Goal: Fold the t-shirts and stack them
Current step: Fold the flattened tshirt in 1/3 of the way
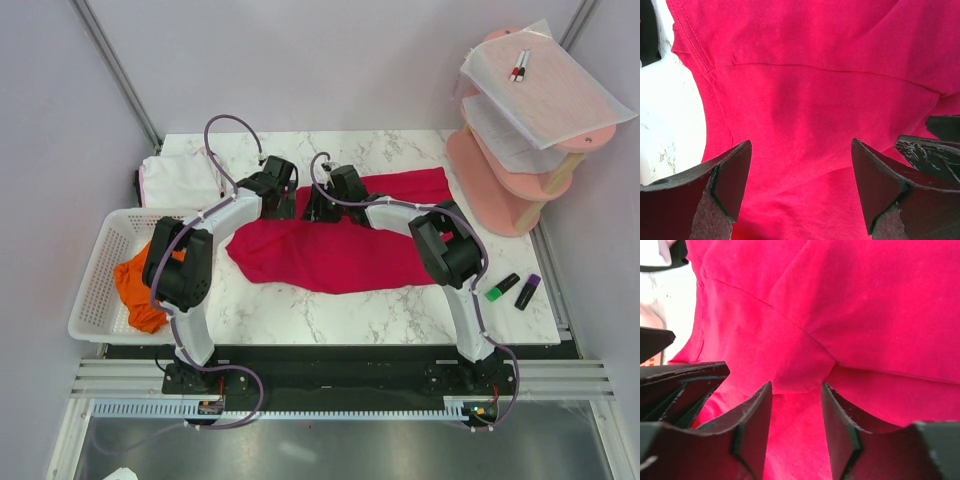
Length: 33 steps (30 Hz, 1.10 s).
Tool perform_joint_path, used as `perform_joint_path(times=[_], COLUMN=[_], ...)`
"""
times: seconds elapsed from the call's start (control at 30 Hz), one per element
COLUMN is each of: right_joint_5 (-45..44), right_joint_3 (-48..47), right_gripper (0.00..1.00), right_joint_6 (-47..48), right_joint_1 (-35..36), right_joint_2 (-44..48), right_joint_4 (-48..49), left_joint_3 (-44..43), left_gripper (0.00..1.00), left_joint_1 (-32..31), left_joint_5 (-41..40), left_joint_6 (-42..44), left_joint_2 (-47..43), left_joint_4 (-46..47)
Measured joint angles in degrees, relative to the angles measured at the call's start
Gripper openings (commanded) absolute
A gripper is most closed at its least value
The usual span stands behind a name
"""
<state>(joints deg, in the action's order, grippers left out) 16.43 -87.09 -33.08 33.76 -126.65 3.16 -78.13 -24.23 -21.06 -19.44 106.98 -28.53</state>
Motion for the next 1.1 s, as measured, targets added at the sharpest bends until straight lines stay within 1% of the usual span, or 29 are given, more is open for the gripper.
perform_joint_path(times=[0.3, 0.5, 0.93, 1.1], right_joint_5=[3.2, 4.8, 5.2, 5.4], right_joint_3=[-0.7, -0.7, -2.3, -2.3], right_gripper=[0.45, 0.45, 0.46, 0.46], right_joint_6=[-1.7, -2.8, -2.8, -3.0], right_joint_1=[0.6, 0.7, 1.6, 2.3], right_joint_2=[-2.5, -2.5, -2.5, -2.4], right_joint_4=[3.3, 6.7, 10.0, 11.5], left_joint_3=[0.0, 0.0, 0.5, 0.7], left_gripper=[0.86, 0.86, 0.86, 0.82], left_joint_1=[0.2, 0.5, 1.6, 2.6], left_joint_5=[-1.0, -1.4, -2.1, -2.8], left_joint_6=[0.0, 0.0, 0.0, 0.0], left_joint_2=[2.3, 2.9, 2.9, 2.9], left_joint_4=[0.1, 0.2, 0.3, 0.2])
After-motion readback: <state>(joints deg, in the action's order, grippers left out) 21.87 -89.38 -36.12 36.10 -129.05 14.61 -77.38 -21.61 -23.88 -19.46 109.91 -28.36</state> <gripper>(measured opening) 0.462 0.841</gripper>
